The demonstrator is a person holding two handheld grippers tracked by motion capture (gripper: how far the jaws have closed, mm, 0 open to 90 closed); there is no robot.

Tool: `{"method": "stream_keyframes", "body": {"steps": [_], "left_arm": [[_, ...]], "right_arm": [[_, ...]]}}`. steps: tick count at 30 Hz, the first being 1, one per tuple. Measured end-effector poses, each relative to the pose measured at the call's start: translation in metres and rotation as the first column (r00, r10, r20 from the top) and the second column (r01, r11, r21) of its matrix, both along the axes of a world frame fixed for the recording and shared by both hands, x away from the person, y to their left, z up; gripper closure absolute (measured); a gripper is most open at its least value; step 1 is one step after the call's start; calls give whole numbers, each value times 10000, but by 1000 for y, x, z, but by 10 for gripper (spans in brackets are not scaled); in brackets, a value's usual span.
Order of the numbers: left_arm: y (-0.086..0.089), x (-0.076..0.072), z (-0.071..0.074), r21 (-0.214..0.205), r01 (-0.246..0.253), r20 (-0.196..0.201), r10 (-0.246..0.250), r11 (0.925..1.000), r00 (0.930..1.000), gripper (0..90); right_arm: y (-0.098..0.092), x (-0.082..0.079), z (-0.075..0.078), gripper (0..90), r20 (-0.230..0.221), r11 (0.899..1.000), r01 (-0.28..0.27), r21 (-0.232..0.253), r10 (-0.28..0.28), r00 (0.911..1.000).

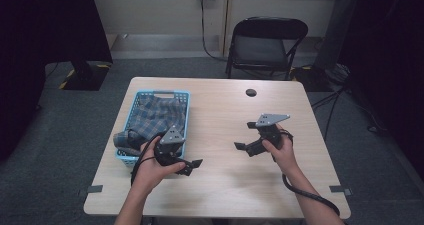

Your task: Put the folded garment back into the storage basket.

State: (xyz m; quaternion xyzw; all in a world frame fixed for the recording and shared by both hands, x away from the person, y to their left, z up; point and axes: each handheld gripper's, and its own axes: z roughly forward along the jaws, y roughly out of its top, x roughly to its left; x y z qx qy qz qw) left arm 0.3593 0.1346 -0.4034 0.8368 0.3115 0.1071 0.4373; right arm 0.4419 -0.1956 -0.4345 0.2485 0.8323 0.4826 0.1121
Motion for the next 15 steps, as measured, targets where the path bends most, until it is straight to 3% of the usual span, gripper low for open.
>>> {"method": "stream_keyframes", "body": {"steps": [15], "left_arm": [[-15,6,-3,0,496,75,-496,9988,9987,58]], "right_arm": [[-21,-5,-4,6,-151,9992,325,251,-322,9994]]}}
